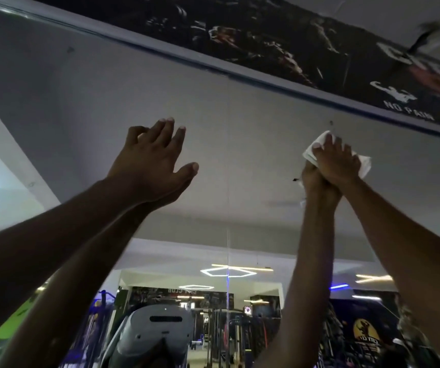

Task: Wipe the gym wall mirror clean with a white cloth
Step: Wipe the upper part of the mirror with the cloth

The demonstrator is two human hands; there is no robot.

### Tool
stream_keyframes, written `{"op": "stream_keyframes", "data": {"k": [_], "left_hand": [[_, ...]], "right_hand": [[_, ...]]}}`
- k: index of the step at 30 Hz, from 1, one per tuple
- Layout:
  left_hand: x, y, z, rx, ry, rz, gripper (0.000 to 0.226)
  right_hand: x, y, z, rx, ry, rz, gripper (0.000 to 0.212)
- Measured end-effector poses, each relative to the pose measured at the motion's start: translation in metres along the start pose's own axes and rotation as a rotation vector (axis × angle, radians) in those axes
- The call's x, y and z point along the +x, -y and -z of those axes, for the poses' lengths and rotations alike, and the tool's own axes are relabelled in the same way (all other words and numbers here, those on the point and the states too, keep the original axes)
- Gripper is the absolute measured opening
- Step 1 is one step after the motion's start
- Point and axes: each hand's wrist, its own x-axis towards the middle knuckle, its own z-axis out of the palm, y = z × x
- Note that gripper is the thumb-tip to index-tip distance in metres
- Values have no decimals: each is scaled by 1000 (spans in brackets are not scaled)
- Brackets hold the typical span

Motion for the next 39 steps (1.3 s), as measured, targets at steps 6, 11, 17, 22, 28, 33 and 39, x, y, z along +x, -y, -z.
{"op": "stream_keyframes", "data": {"k": [6,11,17,22,28,33,39], "left_hand": [[-3,0,2,-7,18,-4,103],[-11,9,3,-26,4,-36,99],[-15,1,9,-92,53,7,103],[-14,0,4,-96,-21,3,95],[17,-3,29,-39,33,8,88],[29,-2,32,-50,208,10,117],[33,-7,13,-37,255,5,118]], "right_hand": [[-145,130,-21,-47,-40,759,56],[-99,43,-19,41,-225,626,63],[-110,70,-17,-26,-46,165,83],[-140,91,-18,86,48,403,93],[-3,51,-3,26,94,39,77],[-22,159,-13,42,13,345,76],[-8,142,-21,2,80,633,95]]}}
